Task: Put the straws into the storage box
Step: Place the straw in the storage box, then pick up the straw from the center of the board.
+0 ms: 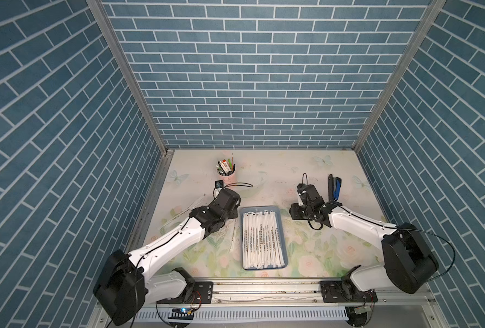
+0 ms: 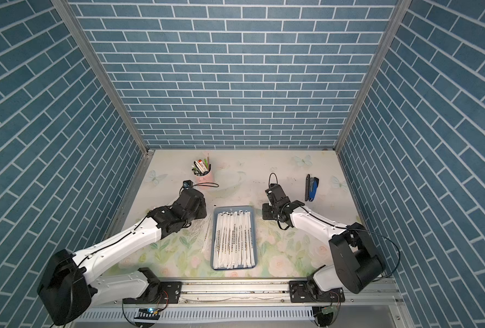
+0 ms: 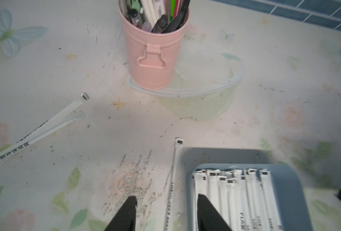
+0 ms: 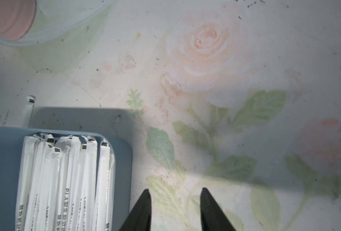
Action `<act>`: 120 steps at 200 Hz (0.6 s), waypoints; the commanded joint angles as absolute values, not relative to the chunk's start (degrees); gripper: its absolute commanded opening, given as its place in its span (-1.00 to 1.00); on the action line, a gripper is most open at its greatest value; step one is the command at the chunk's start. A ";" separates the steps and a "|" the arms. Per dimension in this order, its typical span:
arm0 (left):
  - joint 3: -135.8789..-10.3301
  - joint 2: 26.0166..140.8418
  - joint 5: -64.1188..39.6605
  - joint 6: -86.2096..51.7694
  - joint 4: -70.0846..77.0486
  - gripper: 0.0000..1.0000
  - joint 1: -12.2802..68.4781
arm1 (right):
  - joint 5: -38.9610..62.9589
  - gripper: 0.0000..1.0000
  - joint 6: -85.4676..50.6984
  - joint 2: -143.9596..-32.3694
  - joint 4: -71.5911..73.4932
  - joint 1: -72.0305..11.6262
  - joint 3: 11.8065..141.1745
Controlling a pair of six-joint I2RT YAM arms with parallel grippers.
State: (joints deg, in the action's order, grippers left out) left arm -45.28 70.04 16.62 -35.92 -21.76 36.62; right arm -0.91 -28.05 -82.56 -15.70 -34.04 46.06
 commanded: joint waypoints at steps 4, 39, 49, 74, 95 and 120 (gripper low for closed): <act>-41.93 74.59 9.38 -26.60 -17.60 0.06 32.98 | -5.21 0.07 -23.62 -84.81 -21.78 -33.66 49.73; -41.11 81.18 4.96 -25.19 -14.38 0.02 32.78 | -2.98 0.14 -22.06 -86.55 -22.28 -32.73 52.17; -40.49 81.72 3.91 -25.16 -13.56 0.00 32.79 | -1.05 0.15 -22.22 -86.48 -21.44 -32.08 52.04; -39.17 82.15 2.35 -25.31 -12.47 -0.05 32.81 | 0.72 0.15 -22.41 -87.29 -20.62 -31.64 52.32; -39.00 83.80 2.02 -25.22 -12.25 -0.12 32.96 | 3.39 0.15 -22.93 -88.28 -19.57 -31.57 52.50; -39.29 85.86 2.37 -25.50 -11.70 -0.18 33.35 | 6.31 0.14 -24.06 -88.54 -17.92 -31.63 52.16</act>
State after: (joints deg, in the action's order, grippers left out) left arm -39.59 83.96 3.01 -26.06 -12.84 33.04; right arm 2.26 -23.97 -87.81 -19.27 -31.66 51.07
